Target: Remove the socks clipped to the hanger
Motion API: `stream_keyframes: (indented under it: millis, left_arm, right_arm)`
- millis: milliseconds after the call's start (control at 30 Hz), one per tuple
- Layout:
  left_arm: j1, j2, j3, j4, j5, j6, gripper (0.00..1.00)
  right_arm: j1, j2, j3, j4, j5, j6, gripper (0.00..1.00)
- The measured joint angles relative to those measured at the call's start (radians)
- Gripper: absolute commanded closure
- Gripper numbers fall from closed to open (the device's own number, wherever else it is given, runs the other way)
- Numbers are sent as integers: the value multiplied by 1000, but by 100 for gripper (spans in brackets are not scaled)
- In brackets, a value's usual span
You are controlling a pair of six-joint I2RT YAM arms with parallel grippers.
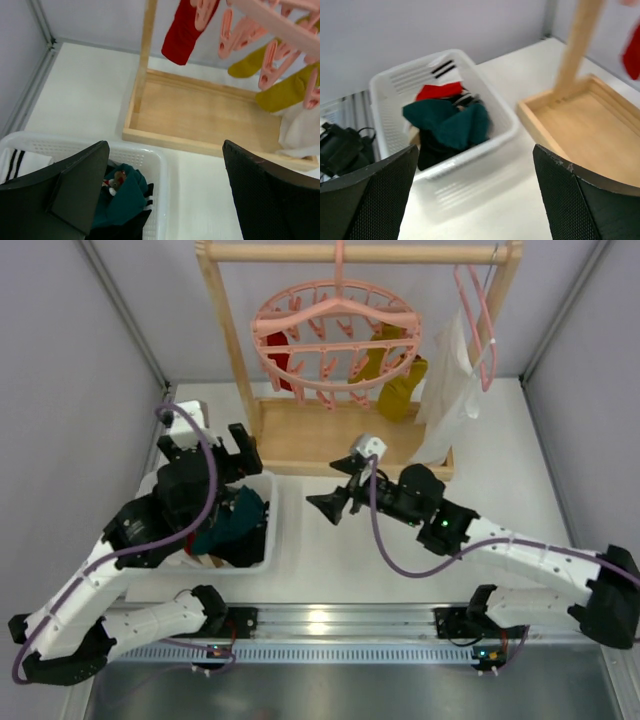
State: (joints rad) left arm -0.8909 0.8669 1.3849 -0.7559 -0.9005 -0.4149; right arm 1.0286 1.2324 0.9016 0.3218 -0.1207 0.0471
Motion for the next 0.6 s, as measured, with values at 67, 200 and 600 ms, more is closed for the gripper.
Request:
stream_keyframes:
  millis: [67, 200, 600]
  left_arm:
    - [0, 13, -80, 55, 35, 0, 2]
    - [6, 77, -167, 137, 119, -12, 1]
    - [13, 187, -77, 240, 386, -47, 2]
  right_arm:
    - [-43, -119, -93, -14, 60, 27, 6]
    - [-164, -316, -221, -114, 152, 74, 6]
    - [-527, -391, -240, -274, 82, 130, 14]
